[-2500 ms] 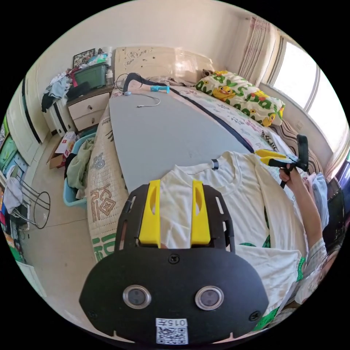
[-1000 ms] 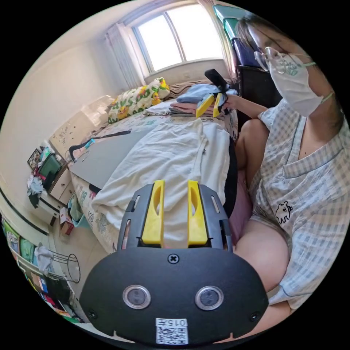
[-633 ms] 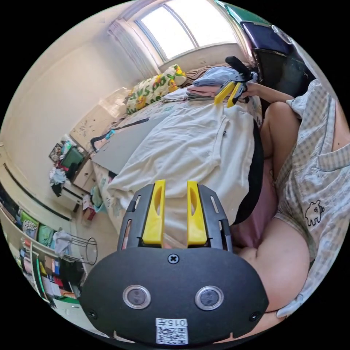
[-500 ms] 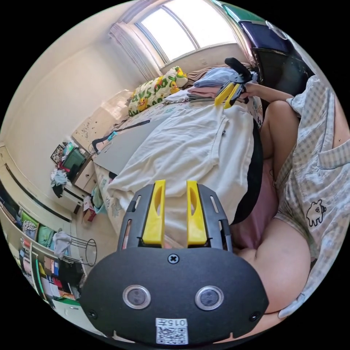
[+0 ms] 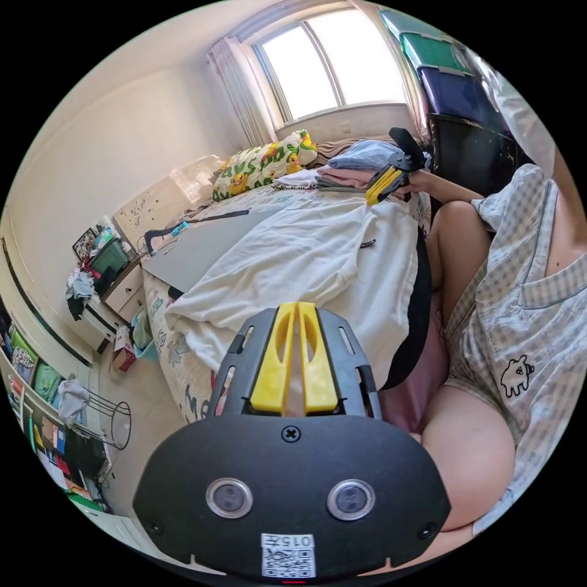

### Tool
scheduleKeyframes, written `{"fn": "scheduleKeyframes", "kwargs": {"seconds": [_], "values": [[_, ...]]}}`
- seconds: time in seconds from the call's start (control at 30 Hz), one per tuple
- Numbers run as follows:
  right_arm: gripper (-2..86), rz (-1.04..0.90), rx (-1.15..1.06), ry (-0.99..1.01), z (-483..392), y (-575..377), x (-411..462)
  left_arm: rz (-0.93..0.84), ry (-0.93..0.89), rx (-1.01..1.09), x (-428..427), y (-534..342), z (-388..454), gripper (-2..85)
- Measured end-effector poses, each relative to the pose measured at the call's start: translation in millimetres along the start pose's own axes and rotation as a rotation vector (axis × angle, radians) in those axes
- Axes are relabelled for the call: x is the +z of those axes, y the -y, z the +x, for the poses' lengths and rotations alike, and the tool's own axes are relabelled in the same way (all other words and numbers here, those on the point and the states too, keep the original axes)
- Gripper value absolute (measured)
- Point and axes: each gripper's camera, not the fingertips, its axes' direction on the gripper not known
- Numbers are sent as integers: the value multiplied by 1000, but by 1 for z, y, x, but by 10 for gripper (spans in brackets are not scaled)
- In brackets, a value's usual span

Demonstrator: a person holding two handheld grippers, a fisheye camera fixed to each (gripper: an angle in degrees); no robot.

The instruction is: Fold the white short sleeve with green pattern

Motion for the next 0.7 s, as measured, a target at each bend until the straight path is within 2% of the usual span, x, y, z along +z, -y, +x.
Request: {"fn": "scheduleKeyframes", "kwargs": {"seconds": [0.2,0.47,0.53,0.6,0.7], "values": [[-6,100,3,32,1,-11,-38,139,-65,-93,-45,7,-37,-2],[-8,256,-60,140,3,-29,-97,299,-198,22,-95,15,-46,-4],[-8,218,-97,192,5,-29,-100,252,-245,99,-93,20,-44,-3],[-8,76,-145,232,5,-25,-85,160,-246,122,-76,24,-45,-3],[-8,-130,-167,300,10,-13,-54,-24,-340,142,-34,32,-52,-3]]}}
